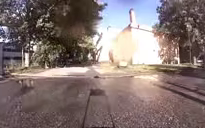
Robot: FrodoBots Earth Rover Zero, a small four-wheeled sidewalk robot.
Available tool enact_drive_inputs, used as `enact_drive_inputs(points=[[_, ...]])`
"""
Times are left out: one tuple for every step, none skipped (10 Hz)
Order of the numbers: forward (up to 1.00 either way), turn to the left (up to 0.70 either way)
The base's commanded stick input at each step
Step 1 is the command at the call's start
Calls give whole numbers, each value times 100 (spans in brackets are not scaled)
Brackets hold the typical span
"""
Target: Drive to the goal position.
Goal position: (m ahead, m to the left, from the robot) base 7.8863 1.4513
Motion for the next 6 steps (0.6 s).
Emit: enact_drive_inputs(points=[[50, 0], [50, 0], [50, 0], [50, 0], [50, 0], [50, 0]])
